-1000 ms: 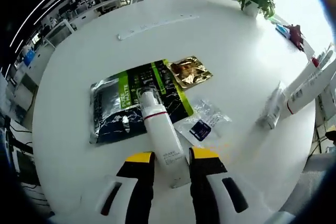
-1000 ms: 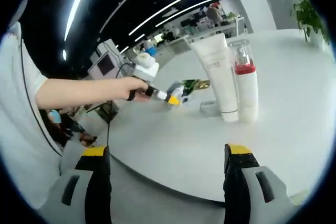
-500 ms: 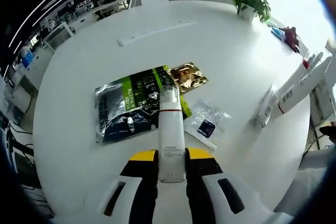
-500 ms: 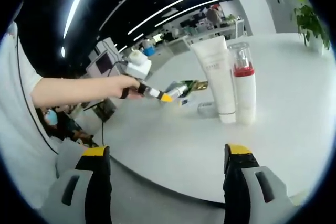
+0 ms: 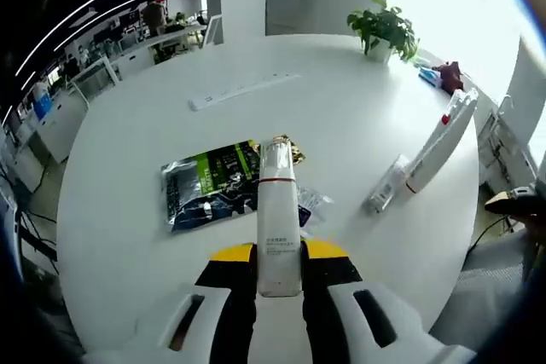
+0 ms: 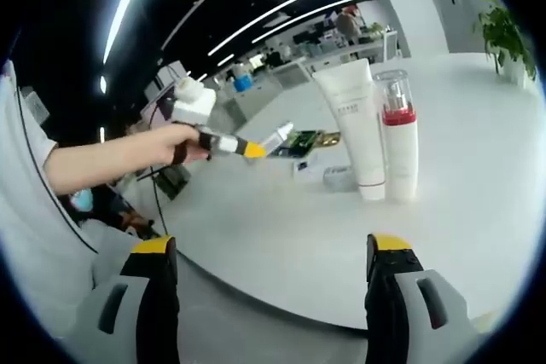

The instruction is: Arrange the skincare products in the storage area until every visible bottle or jar stands upright without overlapping.

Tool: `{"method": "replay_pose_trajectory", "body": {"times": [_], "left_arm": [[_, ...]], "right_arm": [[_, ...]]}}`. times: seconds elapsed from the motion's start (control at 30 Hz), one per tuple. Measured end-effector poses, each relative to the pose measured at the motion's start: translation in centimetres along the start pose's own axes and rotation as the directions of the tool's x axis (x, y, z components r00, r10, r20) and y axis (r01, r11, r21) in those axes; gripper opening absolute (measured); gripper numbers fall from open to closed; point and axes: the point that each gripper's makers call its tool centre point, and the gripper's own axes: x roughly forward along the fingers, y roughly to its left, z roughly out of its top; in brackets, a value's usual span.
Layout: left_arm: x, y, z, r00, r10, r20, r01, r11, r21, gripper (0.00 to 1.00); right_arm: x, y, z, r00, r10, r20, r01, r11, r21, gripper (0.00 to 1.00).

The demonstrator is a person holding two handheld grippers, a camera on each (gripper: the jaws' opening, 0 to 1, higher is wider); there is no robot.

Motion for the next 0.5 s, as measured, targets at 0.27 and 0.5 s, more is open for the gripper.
{"method": "replay_pose_trajectory", "body": {"times": [0.27, 0.5], "left_arm": [[-3.9, -1.1, 0.8, 0.996, -0.004, 0.091, 0.000, 0.999, 0.040, 0.15], [-7.4, -2.6, 1.2, 0.986, -0.016, 0.166, 0.003, 0.997, 0.078, 0.15]], "right_arm": [[-0.1, 1.2, 1.3, 1.000, 0.002, 0.029, -0.001, 1.000, -0.015, 0.90], [-0.2, 3.0, 2.7, 0.998, 0.039, 0.051, -0.037, 0.998, -0.046, 0.90]]}}
